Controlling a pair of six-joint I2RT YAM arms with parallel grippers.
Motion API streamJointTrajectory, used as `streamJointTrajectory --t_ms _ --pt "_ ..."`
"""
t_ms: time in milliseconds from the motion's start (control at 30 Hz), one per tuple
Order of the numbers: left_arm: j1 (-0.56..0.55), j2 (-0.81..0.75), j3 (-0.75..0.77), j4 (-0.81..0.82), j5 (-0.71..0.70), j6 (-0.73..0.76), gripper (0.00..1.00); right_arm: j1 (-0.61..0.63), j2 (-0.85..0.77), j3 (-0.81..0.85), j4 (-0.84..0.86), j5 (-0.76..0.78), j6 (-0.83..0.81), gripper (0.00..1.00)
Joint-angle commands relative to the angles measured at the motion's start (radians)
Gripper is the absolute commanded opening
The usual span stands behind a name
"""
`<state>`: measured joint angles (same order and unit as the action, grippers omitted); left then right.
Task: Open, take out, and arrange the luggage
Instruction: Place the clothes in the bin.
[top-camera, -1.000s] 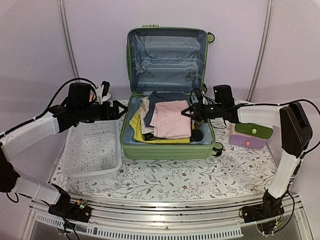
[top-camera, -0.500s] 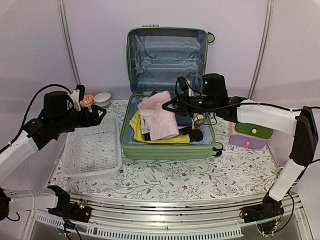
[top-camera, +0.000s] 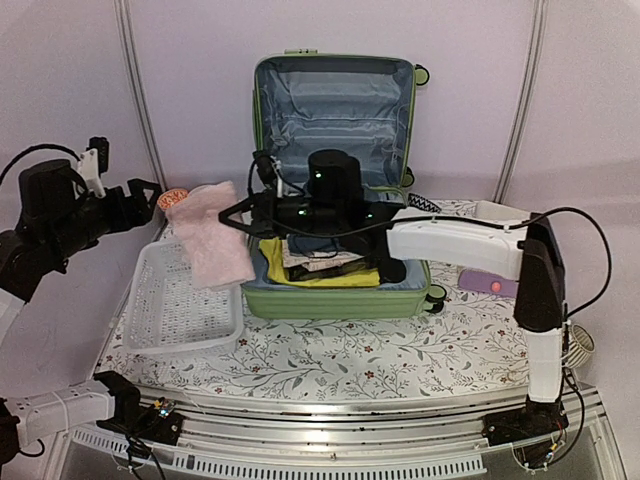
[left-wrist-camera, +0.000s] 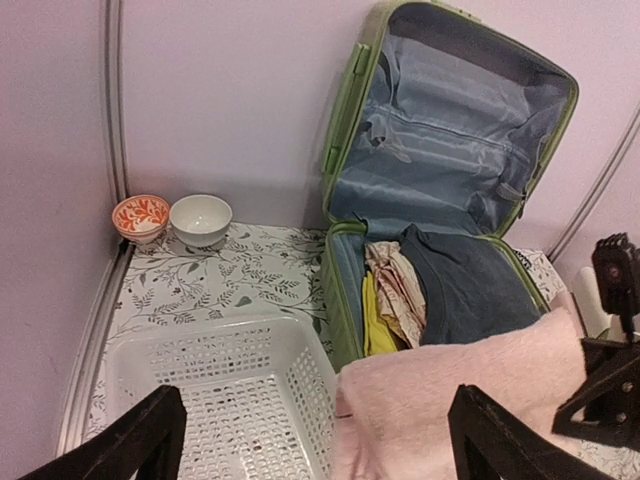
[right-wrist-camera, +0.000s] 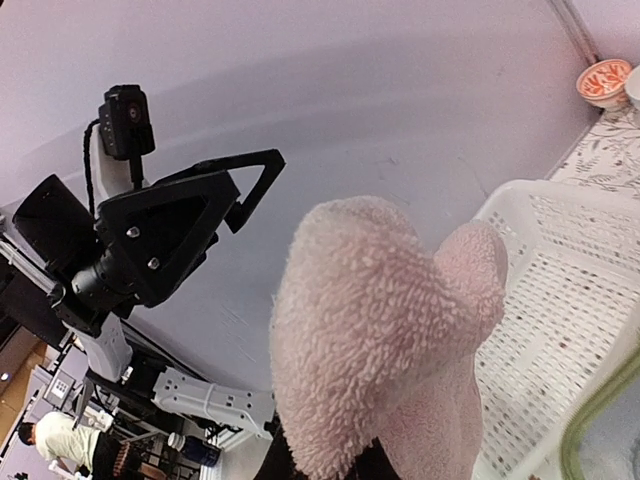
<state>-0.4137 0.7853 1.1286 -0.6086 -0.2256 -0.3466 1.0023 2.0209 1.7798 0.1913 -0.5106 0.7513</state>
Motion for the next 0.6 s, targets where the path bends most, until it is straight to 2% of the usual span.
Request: streamJointTrajectory --t_ms 0,167,300,567 --pt "0.01 -0.05 0.055 -0.111 -0.08 0.037 0.94 0.062 0.19 0.186 0.165 0.01 0.069 0.03" --pt "0.01 -0.082 0.066 -0.148 -0.102 0.043 0.94 0.108 0.422 0.305 0.333 0.063 0.118 0.03" --pt "0.01 -0.092 0.046 -0.156 -0.102 0.038 0.94 0.111 0.545 0.358 0.389 0.118 0.164 0.03" --pt "0.01 -0.082 0.0 -0.127 -0.073 0.028 0.94 0.113 0.645 0.392 0.394 0.154 0.21 0.03"
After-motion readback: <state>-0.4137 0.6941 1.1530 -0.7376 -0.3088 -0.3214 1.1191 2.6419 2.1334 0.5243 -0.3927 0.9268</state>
